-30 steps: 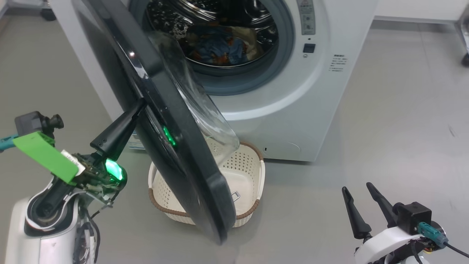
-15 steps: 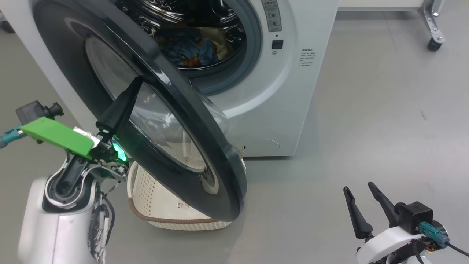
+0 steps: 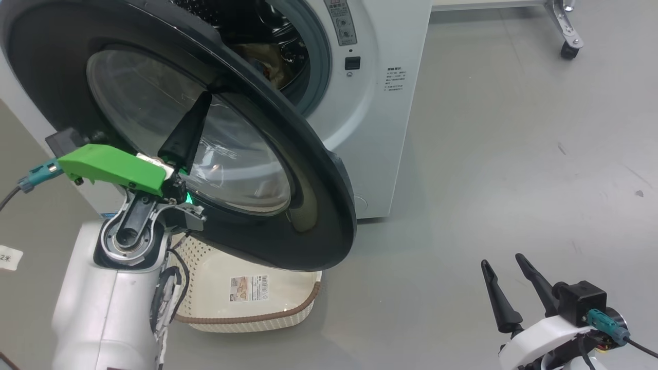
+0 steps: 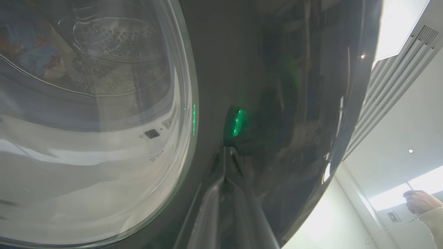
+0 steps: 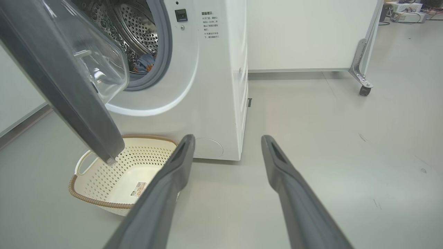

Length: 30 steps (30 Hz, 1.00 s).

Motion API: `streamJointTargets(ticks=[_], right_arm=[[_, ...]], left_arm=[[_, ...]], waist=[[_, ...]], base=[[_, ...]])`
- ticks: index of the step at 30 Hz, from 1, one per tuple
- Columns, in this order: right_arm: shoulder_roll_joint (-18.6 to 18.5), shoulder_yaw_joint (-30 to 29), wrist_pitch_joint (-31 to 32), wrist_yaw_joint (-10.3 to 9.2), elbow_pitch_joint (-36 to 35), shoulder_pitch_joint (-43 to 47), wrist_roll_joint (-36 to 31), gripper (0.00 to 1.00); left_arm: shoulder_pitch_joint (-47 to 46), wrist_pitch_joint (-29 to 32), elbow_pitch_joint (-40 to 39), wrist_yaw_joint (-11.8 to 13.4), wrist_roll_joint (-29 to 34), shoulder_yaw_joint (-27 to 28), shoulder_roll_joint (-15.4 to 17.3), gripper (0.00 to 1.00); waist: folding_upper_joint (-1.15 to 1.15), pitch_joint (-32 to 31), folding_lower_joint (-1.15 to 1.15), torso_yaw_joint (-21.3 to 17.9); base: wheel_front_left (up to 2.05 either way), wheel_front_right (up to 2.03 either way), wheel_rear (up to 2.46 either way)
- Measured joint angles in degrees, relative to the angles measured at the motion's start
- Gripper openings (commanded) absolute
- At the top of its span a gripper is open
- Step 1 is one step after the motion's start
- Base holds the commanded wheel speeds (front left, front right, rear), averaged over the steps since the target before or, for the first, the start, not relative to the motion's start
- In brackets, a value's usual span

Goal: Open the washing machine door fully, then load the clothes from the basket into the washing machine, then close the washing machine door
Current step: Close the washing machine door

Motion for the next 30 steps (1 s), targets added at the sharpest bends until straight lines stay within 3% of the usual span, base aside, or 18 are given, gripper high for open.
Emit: streamJointTargets(ticks=[6,13,15,16,17,18,24,30], right_arm=[[0.0,-0.5,0.0,0.00,0.0,0.1,0.0,1.00],[0.1,-1.8,0.0,-0.01,-0.1,0.2,0.0,1.00],[0.1,-2.0,0.0,0.00,-0.2,0.2,0.0,1.00],[0.2,-2.3,0.0,0.00,-0.2,0.2,0.0,1.00],[0.3,-2.7,0.0,0.00,-0.3,0.2,0.0,1.00],[0.3,-3.2,0.0,0.00,-0.3,0.2,0.0,1.00],[0.2,-3.7,0.0,0.00,-0.6,0.8,0.0,1.00],[0.3,-4.0,0.0,-0.01,-1.6,0.8,0.0,1.00]], left_arm=[[-1.4,-4.4,4.1,0.0,1.3,-2.9,-0.1,0.00],[-1.4,-8.9,6.8,0.0,11.9,-6.1,0.3,0.02],[-1.2,-10.8,7.6,0.0,16.0,-7.3,1.7,0.41],[-1.1,-11.8,8.0,0.0,18.1,-7.9,2.5,0.74],[-1.0,-12.9,8.9,0.0,19.6,-8.3,3.3,0.93],[-0.6,-14.4,9.8,0.0,22.2,-9.1,4.2,1.00],[3.4,-24.2,11.6,0.2,34.7,-10.7,8.0,1.00],[8.2,-31.9,12.0,3.4,43.7,-14.4,9.4,1.00]], waist=[[0.00,-0.5,0.00,-0.5],[0.00,-0.6,0.00,0.4],[0.00,-0.7,0.00,0.6],[0.00,-0.8,0.00,0.8],[0.00,-0.9,0.00,0.9],[0.00,-1.0,0.00,1.0],[0.00,-2.0,0.00,2.1],[0.00,-1.7,0.00,2.3]], base=[[0.00,0.00,0.00],[0.00,0.00,0.00],[0.00,0.00,0.00],[0.00,0.00,0.00],[0.00,0.00,0.00],[0.00,0.00,0.00],[0.00,0.00,0.00],[0.00,0.00,0.00]])
